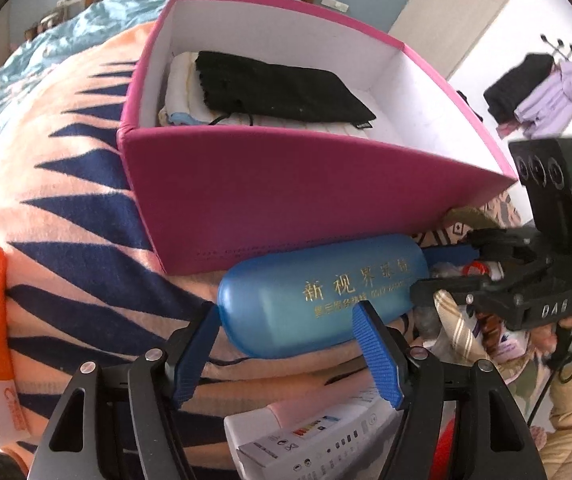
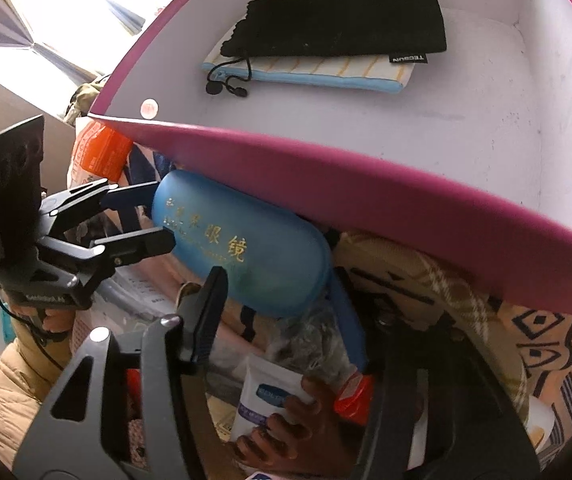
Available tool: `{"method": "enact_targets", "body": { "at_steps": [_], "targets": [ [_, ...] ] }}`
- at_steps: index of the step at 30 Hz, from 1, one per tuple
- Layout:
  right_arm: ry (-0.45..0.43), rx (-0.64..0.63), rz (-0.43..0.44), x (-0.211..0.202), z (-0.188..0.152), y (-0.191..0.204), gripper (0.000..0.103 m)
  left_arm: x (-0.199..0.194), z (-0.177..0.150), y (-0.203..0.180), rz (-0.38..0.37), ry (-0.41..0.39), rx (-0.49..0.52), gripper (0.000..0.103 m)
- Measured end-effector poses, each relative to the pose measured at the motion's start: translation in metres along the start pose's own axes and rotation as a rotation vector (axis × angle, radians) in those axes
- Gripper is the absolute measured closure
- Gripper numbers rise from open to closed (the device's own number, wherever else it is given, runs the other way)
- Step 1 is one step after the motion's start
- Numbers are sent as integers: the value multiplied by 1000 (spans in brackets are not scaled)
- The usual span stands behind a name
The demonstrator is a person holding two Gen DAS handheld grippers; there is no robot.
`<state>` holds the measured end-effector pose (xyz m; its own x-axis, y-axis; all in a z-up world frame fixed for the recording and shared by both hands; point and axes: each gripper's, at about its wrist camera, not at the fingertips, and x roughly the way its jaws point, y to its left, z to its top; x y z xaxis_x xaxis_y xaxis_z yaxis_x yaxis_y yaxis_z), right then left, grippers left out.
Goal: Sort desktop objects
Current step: 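Grasp the blue glasses case with the left gripper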
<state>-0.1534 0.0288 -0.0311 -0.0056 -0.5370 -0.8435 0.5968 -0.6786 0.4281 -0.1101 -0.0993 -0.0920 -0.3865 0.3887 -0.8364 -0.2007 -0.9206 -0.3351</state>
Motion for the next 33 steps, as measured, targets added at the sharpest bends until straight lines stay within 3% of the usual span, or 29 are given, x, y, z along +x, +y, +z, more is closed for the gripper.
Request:
{"method": "enact_targets", "body": {
  "at_steps": [14,23,33],
  "targets": [
    [-68,-50,-51,-7,-7,12,51,5,5,-3,-9,32,-13,27],
    [-207,-133,-138,-24,-19,29,56,-13,0,-7,-33,-48,-21,27],
    [-304,-190,-178,-40,-29,48,56,-28,-2,-21,15,-109,-9,28]
  ]
}}
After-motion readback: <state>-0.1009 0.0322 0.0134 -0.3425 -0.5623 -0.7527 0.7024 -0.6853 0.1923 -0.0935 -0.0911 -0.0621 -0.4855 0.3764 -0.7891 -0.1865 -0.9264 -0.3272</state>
